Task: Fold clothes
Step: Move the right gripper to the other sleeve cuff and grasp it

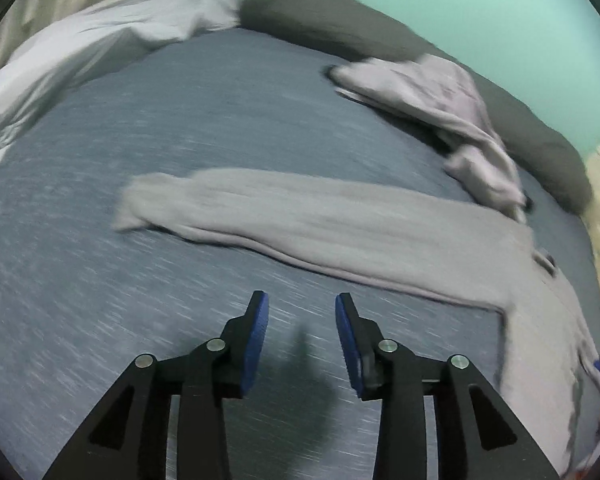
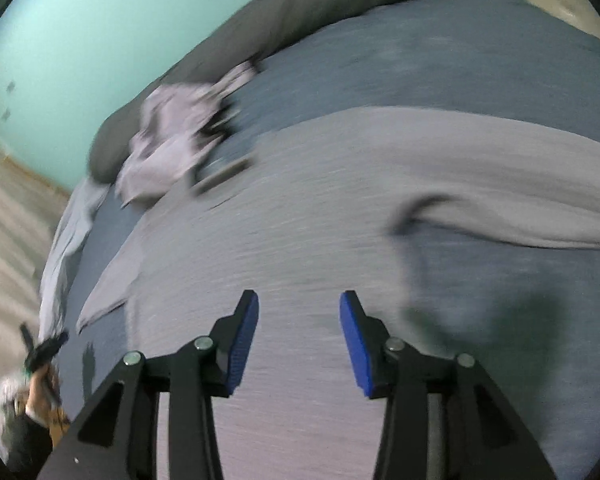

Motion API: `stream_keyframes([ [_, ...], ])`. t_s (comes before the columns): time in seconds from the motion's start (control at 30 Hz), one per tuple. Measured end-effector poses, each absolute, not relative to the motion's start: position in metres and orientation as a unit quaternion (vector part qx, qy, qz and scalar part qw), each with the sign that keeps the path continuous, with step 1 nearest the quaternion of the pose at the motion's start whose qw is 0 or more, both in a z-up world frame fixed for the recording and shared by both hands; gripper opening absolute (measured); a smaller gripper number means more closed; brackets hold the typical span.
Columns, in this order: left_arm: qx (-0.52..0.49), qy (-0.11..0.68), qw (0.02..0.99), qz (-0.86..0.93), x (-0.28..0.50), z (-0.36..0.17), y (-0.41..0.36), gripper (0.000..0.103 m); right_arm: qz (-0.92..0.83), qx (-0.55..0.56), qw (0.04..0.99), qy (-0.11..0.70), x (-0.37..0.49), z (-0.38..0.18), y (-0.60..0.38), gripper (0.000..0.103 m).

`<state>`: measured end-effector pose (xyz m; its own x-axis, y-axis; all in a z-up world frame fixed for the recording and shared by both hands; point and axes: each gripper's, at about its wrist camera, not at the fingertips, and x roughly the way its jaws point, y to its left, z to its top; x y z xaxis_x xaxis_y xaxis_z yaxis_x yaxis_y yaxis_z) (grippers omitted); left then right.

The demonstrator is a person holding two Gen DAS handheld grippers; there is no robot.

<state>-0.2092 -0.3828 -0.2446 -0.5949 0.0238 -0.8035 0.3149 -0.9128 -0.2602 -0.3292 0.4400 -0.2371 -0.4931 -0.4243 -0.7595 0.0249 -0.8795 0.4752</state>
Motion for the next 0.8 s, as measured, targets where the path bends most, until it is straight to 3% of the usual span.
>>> stream_keyframes([
  [0.23,0.446,0.180,0.024,-0.876,-0.218,-0.232,-0.302,0.043,-0.848,0.457,0.024,-0.268,-0.307,-0.237,0.580,0.043],
  [0.33,0.449,0.174,0.007,-0.877,-0.220,-0.228,-0.272,0.043,-0.846,0.439,-0.024,-0.302,-0.294,-0.240,0.640,0.054],
  [0.6,0.461,0.158,-0.023,-0.873,-0.227,-0.223,-0.206,0.045,-0.823,0.375,-0.136,-0.405,-0.258,-0.257,0.777,0.055],
  [0.8,0.475,0.133,-0.030,-0.869,-0.239,-0.224,-0.170,0.045,-0.807,0.340,-0.168,-0.452,-0.250,-0.267,0.829,0.056],
])
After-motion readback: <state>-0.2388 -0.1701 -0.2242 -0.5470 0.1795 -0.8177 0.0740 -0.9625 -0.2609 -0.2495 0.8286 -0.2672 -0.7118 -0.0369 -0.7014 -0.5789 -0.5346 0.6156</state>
